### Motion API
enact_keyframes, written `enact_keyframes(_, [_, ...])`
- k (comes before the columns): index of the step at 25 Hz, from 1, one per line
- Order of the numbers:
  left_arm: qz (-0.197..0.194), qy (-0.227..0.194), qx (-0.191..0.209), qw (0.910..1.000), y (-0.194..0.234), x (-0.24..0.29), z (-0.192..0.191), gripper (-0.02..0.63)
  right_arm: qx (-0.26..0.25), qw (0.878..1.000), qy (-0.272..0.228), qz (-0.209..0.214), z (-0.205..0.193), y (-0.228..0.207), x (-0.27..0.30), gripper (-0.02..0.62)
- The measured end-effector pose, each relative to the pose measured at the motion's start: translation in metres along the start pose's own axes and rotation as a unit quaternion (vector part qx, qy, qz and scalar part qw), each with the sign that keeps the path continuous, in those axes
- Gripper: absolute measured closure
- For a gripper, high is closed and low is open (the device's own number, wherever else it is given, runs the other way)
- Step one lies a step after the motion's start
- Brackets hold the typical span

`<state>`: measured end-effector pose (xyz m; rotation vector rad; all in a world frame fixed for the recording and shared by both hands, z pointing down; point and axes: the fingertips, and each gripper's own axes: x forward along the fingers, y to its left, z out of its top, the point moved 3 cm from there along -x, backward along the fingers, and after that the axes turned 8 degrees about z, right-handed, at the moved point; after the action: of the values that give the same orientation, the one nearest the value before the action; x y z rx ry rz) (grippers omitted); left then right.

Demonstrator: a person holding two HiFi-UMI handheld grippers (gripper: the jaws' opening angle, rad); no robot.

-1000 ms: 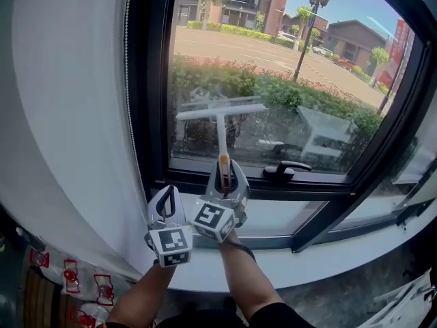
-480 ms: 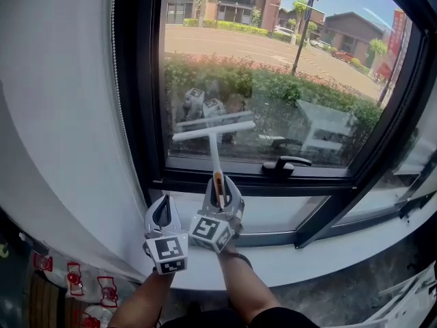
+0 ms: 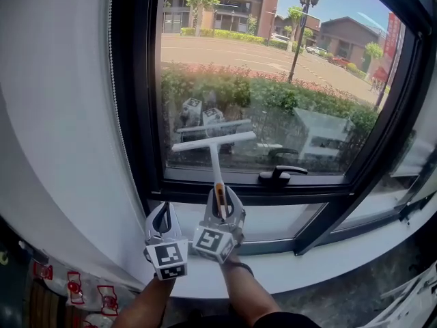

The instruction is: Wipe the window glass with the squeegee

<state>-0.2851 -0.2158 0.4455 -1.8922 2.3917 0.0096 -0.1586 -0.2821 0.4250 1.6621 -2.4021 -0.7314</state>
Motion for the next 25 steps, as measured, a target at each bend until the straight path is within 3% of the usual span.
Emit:
enact_keyframes(4, [-0.003,-0.028,-0.008,0.9996,-0.005,0.01,0.026,0.603,-0.003,0.999,-0.037,-0.019,0.031,-0.031,0.0,0.477])
enact_keyframes(7, [-0.002,-0.052,0.01,0.9986,-0.008,0.025,0.051,0.603,0.007,0.997,-0.067,-0.032,0.059,-0.06,0.005,0.477])
enact_keyframes(14, [-0.007,-0.13,0.006,0.9914,-0.016,0.054,0.144,0.603,0.039,0.99,-0.127,-0.054,0.124,-0.134,0.032,0.477])
enact_keyframes(18, [-0.005,-0.158,0.029,0.9869,-0.021,0.068,0.179,0.603,0.041,0.986,-0.149,-0.056,0.159,-0.163,0.049,0.477])
enact_keyframes(25, [-0.007,-0.184,0.025,0.9826,-0.029,0.081,0.212,0.603,0.047,0.984,-0.162,-0.063,0.182,-0.194,0.071,0.477])
